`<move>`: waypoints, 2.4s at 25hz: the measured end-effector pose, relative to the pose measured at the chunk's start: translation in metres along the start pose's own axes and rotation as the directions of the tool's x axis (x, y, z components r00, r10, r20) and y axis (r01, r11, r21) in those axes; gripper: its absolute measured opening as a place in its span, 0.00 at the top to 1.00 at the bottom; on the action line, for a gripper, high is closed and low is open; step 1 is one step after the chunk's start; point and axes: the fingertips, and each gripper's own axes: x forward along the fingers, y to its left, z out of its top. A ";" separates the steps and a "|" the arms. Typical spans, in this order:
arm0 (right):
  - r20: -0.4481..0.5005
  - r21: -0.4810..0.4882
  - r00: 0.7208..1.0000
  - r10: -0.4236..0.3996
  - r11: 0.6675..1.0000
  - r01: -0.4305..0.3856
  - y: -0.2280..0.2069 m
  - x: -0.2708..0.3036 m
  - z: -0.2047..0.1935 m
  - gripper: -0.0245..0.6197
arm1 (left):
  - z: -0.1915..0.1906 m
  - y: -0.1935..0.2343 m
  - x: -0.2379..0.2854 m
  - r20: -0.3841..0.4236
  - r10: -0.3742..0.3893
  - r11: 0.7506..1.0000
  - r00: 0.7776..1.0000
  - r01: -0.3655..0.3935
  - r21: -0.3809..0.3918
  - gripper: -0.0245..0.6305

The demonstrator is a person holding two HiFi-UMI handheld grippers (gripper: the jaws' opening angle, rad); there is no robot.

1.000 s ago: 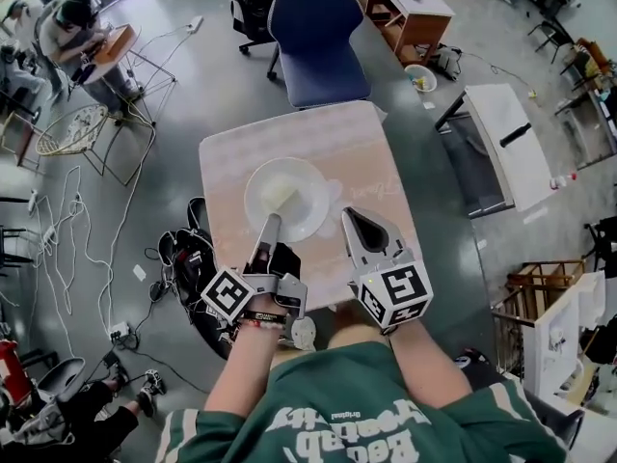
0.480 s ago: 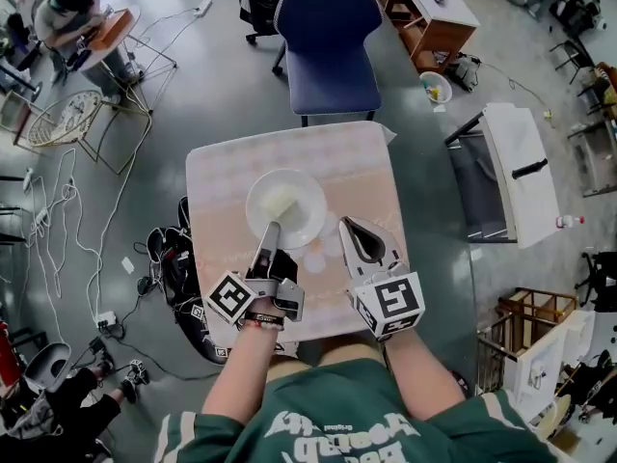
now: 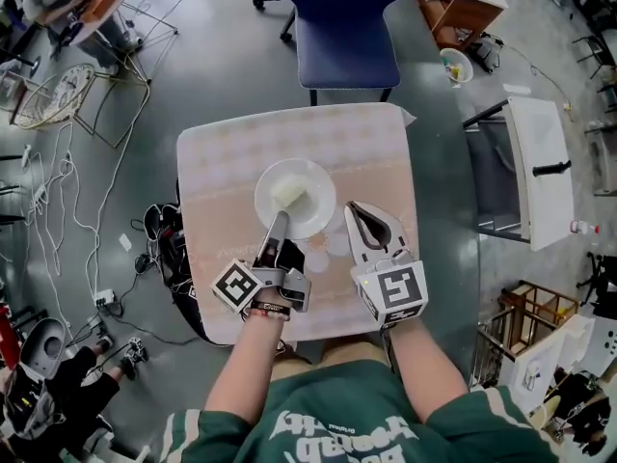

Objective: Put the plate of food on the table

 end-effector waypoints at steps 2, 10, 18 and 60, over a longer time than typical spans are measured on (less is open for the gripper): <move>-0.008 0.008 1.000 0.001 1.000 -0.001 -0.002 0.009 -0.007 0.94 | 0.002 0.009 0.008 -0.004 0.010 1.000 1.000 -0.010 0.000 0.93; -0.046 0.025 0.999 0.002 1.000 -0.001 -0.005 0.034 -0.028 0.94 | 0.001 0.049 0.027 -0.028 0.065 0.998 0.998 -0.065 -0.022 0.93; -0.083 0.044 0.997 -0.001 0.999 0.005 -0.007 0.046 -0.043 0.94 | 0.000 0.084 0.033 -0.051 0.142 0.988 0.989 -0.145 -0.062 0.92; -0.083 0.097 0.996 0.036 0.995 -0.027 0.012 0.045 -0.047 0.94 | -0.014 0.111 0.006 -0.070 0.364 0.930 0.929 -0.357 0.092 0.55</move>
